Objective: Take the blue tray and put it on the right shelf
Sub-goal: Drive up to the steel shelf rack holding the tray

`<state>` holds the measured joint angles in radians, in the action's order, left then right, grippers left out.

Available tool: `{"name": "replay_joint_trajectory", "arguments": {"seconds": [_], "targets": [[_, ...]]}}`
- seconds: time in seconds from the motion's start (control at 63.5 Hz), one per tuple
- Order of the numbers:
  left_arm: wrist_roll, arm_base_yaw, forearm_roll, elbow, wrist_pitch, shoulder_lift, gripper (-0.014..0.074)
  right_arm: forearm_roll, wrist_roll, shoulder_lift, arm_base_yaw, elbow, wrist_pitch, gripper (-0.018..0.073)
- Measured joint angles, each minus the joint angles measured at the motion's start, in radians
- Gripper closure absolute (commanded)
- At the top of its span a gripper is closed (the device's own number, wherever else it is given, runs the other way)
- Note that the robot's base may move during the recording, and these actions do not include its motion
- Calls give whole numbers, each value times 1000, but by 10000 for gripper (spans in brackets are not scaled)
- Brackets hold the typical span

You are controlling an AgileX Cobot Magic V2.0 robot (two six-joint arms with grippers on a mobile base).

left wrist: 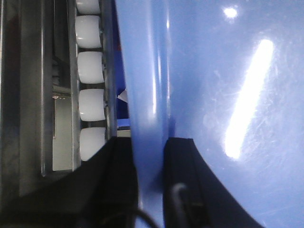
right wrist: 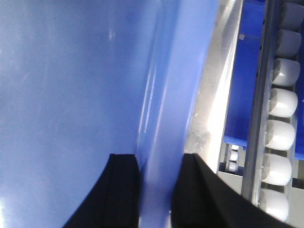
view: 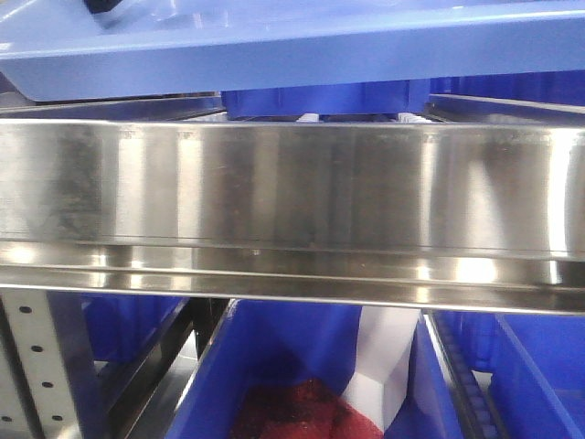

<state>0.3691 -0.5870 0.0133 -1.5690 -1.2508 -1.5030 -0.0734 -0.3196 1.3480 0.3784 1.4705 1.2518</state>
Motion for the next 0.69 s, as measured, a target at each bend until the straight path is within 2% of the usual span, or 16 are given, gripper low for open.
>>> {"name": "replay_joint_trajectory", "arguments": {"seconds": [0.693], "targets": [[-2,0,10,0,0,0,645,4,4,0,0,0,0,529]]}}
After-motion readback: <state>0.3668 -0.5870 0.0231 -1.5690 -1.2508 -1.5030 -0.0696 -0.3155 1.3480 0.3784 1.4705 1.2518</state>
